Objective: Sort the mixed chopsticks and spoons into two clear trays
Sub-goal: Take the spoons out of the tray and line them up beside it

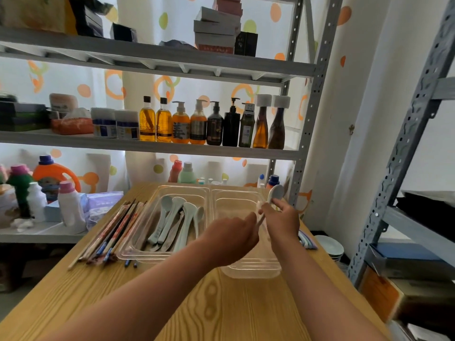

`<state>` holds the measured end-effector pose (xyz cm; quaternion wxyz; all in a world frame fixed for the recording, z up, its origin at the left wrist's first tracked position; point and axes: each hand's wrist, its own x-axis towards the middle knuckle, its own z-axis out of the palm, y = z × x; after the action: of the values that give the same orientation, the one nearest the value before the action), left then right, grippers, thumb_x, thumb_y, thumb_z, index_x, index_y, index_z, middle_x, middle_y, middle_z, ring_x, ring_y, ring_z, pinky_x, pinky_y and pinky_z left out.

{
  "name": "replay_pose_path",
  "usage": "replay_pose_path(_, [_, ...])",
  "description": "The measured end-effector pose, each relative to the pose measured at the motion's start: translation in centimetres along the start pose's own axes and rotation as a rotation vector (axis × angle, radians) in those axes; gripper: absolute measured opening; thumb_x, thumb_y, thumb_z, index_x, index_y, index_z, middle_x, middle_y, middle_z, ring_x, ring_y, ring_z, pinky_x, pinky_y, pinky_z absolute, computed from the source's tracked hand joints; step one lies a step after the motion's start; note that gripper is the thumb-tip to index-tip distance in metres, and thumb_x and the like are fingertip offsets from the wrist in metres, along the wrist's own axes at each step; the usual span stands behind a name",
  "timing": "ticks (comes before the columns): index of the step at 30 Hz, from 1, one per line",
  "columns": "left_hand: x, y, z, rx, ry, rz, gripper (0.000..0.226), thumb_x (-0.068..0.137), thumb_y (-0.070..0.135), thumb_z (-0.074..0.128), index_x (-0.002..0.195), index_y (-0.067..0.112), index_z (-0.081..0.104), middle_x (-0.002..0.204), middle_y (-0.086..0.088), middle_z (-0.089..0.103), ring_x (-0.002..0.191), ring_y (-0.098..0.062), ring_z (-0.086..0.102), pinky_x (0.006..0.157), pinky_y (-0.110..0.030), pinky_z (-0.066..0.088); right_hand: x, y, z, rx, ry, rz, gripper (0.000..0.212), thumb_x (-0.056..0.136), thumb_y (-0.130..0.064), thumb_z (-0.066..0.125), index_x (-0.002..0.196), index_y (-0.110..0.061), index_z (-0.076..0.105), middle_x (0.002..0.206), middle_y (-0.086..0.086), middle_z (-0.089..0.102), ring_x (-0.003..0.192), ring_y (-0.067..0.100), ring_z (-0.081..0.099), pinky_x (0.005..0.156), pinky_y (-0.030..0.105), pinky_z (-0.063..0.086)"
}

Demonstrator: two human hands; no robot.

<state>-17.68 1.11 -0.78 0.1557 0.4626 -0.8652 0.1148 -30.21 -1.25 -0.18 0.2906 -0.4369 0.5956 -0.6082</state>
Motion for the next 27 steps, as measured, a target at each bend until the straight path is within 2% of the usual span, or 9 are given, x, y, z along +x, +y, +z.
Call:
replay_pose_path(2, [0.0,0.3,-0.1,-0.028,-0.017,0.075,0.038,0.102,0.044,0.023,0.121,0.015,0.041,0.073,0.000,0.053,0.061,-0.016,0.048,0.057,-0.028,0.036,0.2,0.2,-1.1,-0.015,0.001,-0.007,0.038,0.089,-0.017,0.060,0.126,-0.011,0.058,0.107,0.010,0.067,0.083,0.016,0.059,0.065,0.027,0.047])
replay_pose_path(4, [0.2,0.1,-0.1,-0.080,0.002,0.079,0.040,0.100,0.049,0.022,0.119,0.020,0.042,0.076,0.000,0.059,0.062,-0.014,0.052,0.060,-0.027,0.039,0.4,0.4,-2.4,-0.046,0.014,-0.021,0.037,0.088,-0.017,0.061,0.124,-0.011,0.059,0.107,0.010,0.068,0.089,0.020,0.062,0.078,0.035,0.052])
replay_pose_path(6, [0.8,-0.6,0.0,-0.140,0.048,0.003,0.039,0.099,0.049,0.023,0.118,0.021,0.043,0.082,-0.001,0.065,0.067,-0.014,0.057,0.064,-0.025,0.042,0.7,0.6,-4.1,-0.103,0.016,-0.037,0.036,0.087,-0.018,0.063,0.122,-0.011,0.061,0.107,0.008,0.069,0.094,0.023,0.065,0.088,0.042,0.052])
replay_pose_path(9, [1.9,-2.4,0.4,-0.261,0.128,-0.232,0.033,0.099,0.044,0.032,0.111,0.018,0.049,0.093,-0.005,0.068,0.077,-0.020,0.061,0.075,-0.035,0.052,0.7,1.6,-6.8,-0.230,-0.008,-0.066,0.033,0.084,-0.019,0.065,0.116,-0.011,0.065,0.103,0.006,0.071,0.092,0.024,0.066,0.086,0.044,0.054])
replay_pose_path(13, [2.6,-4.9,1.5,-0.310,0.170,-0.519,0.030,0.096,0.039,0.041,0.108,0.015,0.054,0.106,-0.007,0.067,0.091,-0.025,0.061,0.081,-0.036,0.050,-0.1,3.4,-9.4,-0.389,-0.078,-0.074,0.032,0.084,-0.018,0.066,0.115,-0.013,0.066,0.103,0.005,0.071,0.091,0.017,0.064,0.083,0.037,0.053])
replay_pose_path(16, [2.5,-5.9,2.6,-0.345,0.142,-0.637,0.034,0.093,0.043,0.046,0.112,0.015,0.050,0.108,-0.006,0.065,0.093,-0.025,0.061,0.084,-0.039,0.052,-0.4,4.5,-10.4,-0.414,-0.133,-0.064,0.030,0.085,-0.018,0.065,0.115,-0.012,0.066,0.106,0.006,0.069,0.083,0.010,0.060,0.069,0.023,0.047])
replay_pose_path(18, [2.2,-6.3,3.4,-0.353,0.085,-0.675,0.051,0.089,0.047,0.053,0.125,0.014,0.040,0.117,-0.006,0.062,0.102,-0.028,0.061,0.089,-0.044,0.052,-0.6,5.2,-10.6,-0.428,-0.164,-0.051,0.030,0.086,-0.016,0.064,0.116,-0.012,0.066,0.107,0.007,0.068,0.078,0.005,0.056,0.063,0.017,0.042])
replay_pose_path(21, [1.9,-6.7,4.1,-0.359,0.020,-0.689,0.073,0.084,0.052,0.060,0.136,0.011,0.029,0.124,-0.009,0.059,0.110,-0.031,0.059,0.093,-0.046,0.050,-0.6,6.2,-10.6,-0.445,-0.204,-0.017,0.033,0.087,-0.021,0.063,0.119,-0.013,0.065,0.112,0.006,0.067,0.087,0.009,0.057,0.073,0.021,0.044])
replay_pose_path(27, [1.8,-6.7,4.4,-0.440,0.020,-0.692,0.060,0.084,0.047,0.063,0.125,0.012,0.039,0.114,-0.007,0.060,0.101,-0.026,0.060,0.086,-0.041,0.053,-1.2,7.1,-10.1,-0.450,-0.263,-0.018,0.032,0.086,-0.029,0.065,0.117,-0.018,0.066,0.104,-0.006,0.065,0.079,-0.008,0.050,0.064,0.011,0.039])
